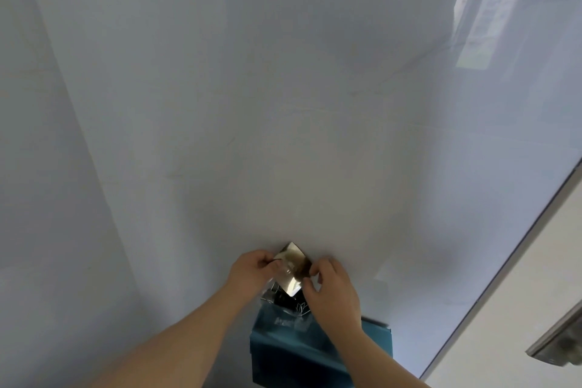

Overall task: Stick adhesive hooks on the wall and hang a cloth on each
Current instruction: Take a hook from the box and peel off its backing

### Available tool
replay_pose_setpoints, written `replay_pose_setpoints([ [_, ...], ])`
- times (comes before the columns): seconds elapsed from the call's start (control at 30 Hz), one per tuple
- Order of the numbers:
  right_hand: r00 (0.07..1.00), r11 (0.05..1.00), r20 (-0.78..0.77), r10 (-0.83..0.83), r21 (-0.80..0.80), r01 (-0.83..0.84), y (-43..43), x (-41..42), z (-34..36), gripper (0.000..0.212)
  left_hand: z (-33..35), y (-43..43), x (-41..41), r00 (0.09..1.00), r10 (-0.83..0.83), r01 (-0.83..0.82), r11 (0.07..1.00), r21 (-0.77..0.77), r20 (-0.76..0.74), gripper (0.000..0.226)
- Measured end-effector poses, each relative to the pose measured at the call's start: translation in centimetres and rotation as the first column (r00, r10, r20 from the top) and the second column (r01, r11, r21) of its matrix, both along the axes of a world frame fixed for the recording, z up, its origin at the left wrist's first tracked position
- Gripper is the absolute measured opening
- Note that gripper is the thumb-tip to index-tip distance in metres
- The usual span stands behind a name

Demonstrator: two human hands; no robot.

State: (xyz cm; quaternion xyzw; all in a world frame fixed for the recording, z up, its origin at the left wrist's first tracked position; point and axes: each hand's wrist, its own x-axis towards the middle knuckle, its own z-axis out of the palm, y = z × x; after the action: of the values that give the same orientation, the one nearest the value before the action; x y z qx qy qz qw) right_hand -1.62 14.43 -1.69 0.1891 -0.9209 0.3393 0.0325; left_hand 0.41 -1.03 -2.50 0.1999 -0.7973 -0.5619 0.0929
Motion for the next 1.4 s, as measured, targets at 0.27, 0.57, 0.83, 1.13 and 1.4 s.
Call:
replay_pose_setpoints([
  [0.27,0.998,1.0,0.056,-0.025,0.011,0.024,0.1,-0.1,0.3,0.042,0.7,-0.1,0.5,0.997,-0.075,0.075,0.997,0.013,0.006,0.015],
  [0.57,0.972,0.964,0.233,-0.025,-0.252,0.085,-0.3,-0.5,0.0,0.01,1.7,-0.6,1.5,0.996,-0.085,0.079,0.973,0.215,0.015,0.008],
  [0.83,0.971,0.946,0.237,-0.022,-0.308,0.096,-0.3,-0.5,0.0,0.006,1.5,0.0,1.4,0.988,0.152,-0.141,0.864,0.484,0.018,0.011],
  [1.13,0.973,0.995,-0.214,0.088,0.063,-0.076,0.9,0.1,-1.2,0.011,1.9,-0.1,1.5,0.951,0.309,-0.285,0.869,0.405,0.006,0.013],
  [1.4,0.78,0.926,-0.515,0.355,0.31,-0.217,0.8,-0.5,-1.7,0.022,2.0,0.0,1.6,0.96,0.276,-0.274,0.884,0.378,0.051,0.016],
])
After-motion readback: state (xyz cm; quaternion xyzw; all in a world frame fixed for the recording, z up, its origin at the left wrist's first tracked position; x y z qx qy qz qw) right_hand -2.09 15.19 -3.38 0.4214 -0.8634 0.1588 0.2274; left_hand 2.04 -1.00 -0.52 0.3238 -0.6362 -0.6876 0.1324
